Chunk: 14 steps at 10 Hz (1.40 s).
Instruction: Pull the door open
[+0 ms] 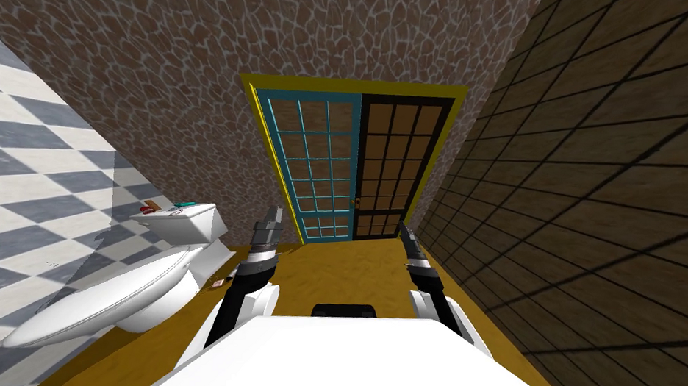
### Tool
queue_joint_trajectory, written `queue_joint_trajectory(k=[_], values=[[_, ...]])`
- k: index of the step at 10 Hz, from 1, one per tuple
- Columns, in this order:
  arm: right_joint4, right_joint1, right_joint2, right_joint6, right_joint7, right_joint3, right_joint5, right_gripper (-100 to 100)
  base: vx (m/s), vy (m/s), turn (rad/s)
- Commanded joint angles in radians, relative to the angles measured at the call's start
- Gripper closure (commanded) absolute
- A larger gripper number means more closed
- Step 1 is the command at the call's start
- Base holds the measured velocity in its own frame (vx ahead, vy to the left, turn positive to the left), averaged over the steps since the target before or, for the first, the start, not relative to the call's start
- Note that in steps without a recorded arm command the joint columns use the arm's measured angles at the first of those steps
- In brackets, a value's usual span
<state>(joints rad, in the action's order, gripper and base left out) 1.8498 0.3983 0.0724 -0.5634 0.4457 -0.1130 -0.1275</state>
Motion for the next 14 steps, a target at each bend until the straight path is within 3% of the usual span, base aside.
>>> queue_joint_trajectory(k=[1,14], values=[[-0.040,-0.013,0.003,-0.012,0.029,-0.007,-0.016,-100,0.079,0.020,-0.005],[-0.365,-0.128,0.019,-0.103,0.250,-0.072,-0.147,-100,0.100,0.021,-0.007]])
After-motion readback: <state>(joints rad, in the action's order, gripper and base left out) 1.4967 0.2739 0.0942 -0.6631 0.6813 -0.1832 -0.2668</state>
